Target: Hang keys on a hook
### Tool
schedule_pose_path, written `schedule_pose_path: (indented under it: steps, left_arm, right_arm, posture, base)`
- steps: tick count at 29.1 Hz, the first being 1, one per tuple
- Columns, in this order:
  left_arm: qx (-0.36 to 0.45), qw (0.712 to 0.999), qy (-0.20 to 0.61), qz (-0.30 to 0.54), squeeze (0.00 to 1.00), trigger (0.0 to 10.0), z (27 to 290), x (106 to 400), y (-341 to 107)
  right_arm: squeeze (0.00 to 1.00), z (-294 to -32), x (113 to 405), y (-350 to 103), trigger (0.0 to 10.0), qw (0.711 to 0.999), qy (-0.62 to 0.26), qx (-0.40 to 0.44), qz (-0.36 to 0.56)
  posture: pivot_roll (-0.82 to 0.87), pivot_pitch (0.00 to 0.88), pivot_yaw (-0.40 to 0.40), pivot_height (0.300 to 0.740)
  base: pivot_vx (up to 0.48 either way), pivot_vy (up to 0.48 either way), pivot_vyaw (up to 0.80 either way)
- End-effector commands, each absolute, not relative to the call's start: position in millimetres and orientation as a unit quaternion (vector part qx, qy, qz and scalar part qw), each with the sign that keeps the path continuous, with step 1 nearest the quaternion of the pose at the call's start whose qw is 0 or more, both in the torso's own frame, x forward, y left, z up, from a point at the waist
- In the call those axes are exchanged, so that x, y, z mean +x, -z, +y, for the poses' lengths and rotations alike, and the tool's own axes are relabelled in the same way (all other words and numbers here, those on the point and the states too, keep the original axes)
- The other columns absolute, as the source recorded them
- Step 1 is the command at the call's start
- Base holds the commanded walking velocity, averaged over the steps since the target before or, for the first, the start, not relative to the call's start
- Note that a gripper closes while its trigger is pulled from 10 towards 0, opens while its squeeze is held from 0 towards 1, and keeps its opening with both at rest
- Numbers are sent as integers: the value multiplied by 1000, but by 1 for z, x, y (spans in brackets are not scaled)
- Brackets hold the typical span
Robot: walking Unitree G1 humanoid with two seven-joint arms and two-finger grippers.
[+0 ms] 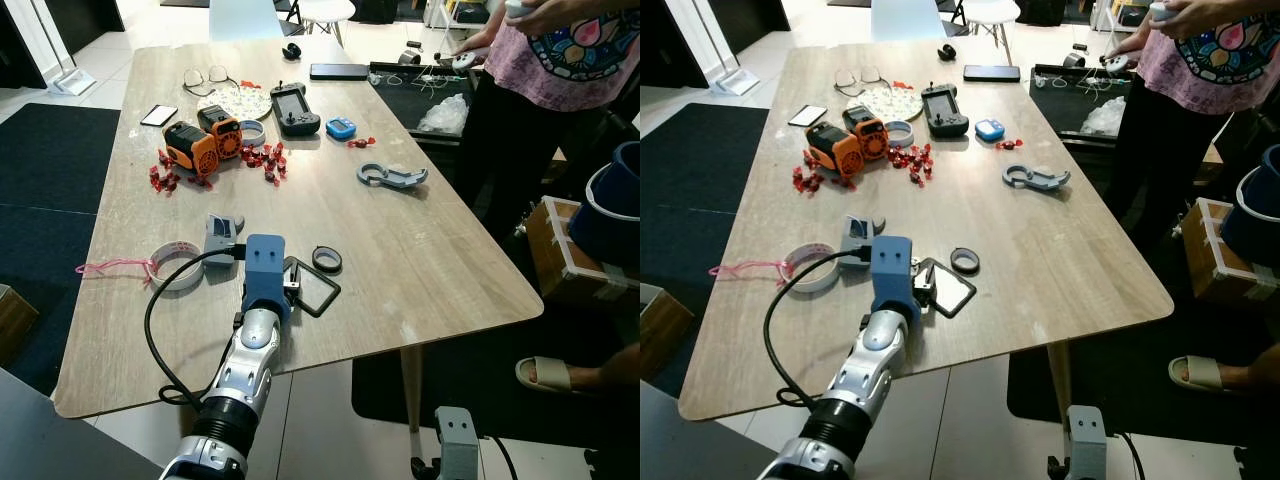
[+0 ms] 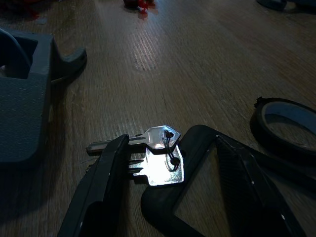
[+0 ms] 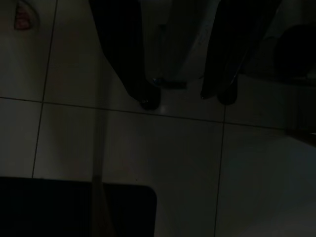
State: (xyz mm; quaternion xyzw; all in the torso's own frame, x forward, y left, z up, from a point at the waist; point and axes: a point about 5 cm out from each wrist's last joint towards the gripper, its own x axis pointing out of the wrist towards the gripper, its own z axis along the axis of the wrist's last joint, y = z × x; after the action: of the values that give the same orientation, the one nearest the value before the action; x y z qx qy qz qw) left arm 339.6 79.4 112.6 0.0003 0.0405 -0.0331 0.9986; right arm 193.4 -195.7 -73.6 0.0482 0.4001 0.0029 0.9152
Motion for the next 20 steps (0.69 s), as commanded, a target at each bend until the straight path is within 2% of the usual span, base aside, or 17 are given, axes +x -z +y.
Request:
schedule_pose_path:
  steps: [1,15,16,18,19,20]
  left_arm:
    - [15,998,34,51,0,10000,85,339,-106]
    - [22,997,41,56,0,10000,89,337,-100]
    - [21,997,42,56,0,6431,89,337,-100]
    - [20,997,42,55,0,6431,89,337,-100]
    - [20,997,43,55,0,4392,89,336,-100]
    - [20,997,44,55,0,3098,89,336,-100]
  right_arm:
    - [0,-195,188,76,10000,912,-1,52,408]
    - [0,-194,187,77,10000,911,-2,52,410]
    - [0,-194,187,77,10000,910,-2,52,410]
    - [0,-194,186,78,10000,910,-2,52,410]
    - [0,-194,186,78,10000,910,-2,52,411]
    - [0,-194,186,78,10000,910,-2,52,411]
  posture:
    - [14,152,15,740]
    - [15,144,15,740]
    - [16,142,15,740]
    - [16,142,15,740]
    - [17,141,15,740]
    - [17,141,15,740]
  base:
    - [0,0,0]
    - [0,0,0]
    - [0,0,0]
    - [0,0,0]
    - [0,0,0]
    - [0,0,0]
